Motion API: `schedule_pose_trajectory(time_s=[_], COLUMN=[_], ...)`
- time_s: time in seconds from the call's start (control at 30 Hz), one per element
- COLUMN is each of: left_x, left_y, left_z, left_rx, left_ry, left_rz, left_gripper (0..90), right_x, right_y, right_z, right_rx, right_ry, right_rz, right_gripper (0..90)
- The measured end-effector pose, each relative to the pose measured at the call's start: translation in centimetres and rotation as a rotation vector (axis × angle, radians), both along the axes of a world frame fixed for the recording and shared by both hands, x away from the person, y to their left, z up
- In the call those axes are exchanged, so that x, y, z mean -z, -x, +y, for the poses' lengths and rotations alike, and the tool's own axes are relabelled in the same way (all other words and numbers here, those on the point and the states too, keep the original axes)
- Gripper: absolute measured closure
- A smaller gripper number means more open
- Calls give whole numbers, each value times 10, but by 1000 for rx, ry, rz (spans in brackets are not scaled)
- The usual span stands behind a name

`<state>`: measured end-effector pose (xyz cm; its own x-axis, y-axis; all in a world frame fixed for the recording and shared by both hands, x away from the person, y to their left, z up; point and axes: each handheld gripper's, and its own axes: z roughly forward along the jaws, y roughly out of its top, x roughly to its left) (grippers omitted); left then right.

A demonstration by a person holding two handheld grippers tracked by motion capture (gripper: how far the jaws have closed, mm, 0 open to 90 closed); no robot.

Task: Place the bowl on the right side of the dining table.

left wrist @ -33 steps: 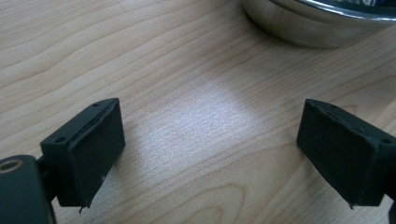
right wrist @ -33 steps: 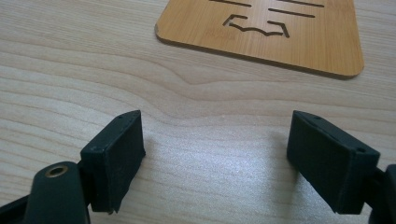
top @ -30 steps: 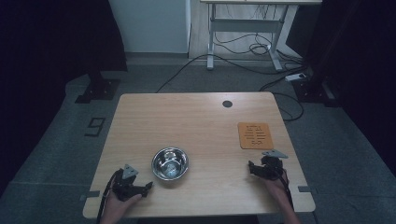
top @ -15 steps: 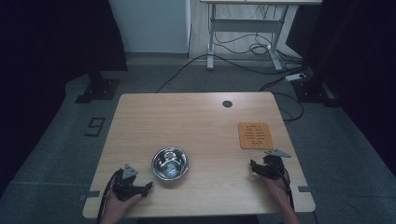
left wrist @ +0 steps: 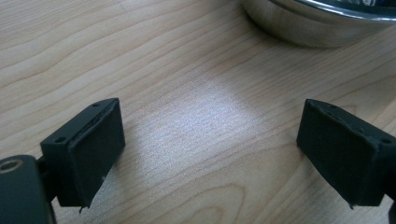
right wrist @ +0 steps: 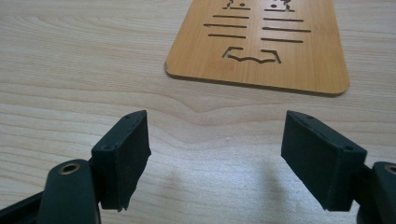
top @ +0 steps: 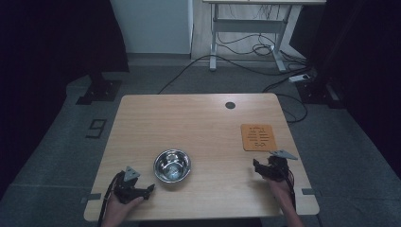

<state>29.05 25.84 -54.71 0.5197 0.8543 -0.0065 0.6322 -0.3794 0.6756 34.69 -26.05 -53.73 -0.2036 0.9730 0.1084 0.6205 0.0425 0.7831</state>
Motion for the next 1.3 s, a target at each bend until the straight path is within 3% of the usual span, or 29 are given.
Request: schedule_pose_trajectory(time_s=[0.6,1.2,1.3], left_x=[0,0,0], left_y=[0,0,0], left_z=[0,0,0], left_rx=[0,0,0], left_ry=[0,0,0], left_rz=[0,0,0], left_gripper=[74,74,74], right_x=[-15,-23,-24], right_y=[7,7,6], right_z=[12,21,23], right_rx=[-18,-32,-37], right_ry=[-50,-84,-107], right_rz=[-46,-55,-58], right_gripper=[234,242,246])
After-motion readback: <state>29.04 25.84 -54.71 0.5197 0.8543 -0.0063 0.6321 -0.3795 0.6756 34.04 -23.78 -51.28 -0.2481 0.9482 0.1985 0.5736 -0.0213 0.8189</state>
